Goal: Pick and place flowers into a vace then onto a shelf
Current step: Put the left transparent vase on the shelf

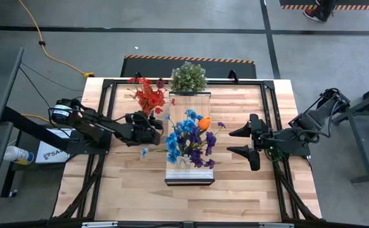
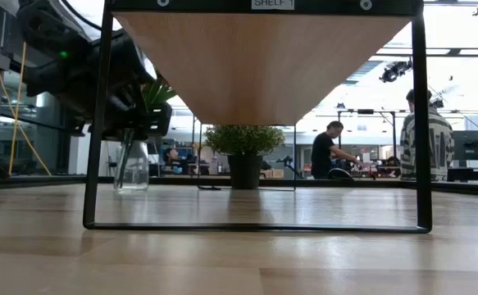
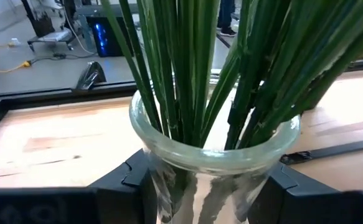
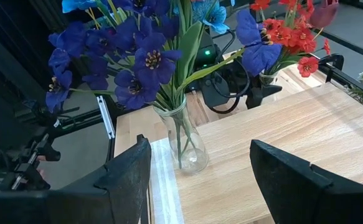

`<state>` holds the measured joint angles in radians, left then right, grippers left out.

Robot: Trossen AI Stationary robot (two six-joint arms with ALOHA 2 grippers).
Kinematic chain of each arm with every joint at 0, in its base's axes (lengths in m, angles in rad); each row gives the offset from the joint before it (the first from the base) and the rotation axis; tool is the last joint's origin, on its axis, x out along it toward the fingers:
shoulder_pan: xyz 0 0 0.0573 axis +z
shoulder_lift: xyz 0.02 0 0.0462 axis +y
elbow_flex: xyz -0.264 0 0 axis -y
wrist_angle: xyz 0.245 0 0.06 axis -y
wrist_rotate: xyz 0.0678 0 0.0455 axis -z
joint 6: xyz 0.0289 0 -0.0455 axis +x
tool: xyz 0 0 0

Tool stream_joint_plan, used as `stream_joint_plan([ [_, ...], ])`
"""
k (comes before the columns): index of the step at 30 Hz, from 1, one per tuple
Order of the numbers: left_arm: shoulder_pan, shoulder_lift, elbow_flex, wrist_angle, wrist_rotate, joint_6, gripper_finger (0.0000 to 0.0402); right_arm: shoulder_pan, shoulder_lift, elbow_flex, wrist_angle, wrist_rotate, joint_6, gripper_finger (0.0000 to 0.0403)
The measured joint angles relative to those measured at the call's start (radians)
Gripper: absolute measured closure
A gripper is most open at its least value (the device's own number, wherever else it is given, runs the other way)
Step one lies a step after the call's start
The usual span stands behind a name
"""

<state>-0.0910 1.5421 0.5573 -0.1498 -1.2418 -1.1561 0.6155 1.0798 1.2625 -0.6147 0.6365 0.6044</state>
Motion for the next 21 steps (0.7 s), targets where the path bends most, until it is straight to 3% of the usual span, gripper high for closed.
stream_joint_plan([
  [9,-0.001,-0.049,0.026,-0.018,0.026,0.101,0.0201,0.0,0.0,0.0,-0.001,-0.001,-0.002,0.0141],
  [21,-0.001,-0.251,0.026,-0.186,-0.03,0.105,0.0201,0.0,0.0,0.0,-0.006,-0.005,-0.002,0.0141],
])
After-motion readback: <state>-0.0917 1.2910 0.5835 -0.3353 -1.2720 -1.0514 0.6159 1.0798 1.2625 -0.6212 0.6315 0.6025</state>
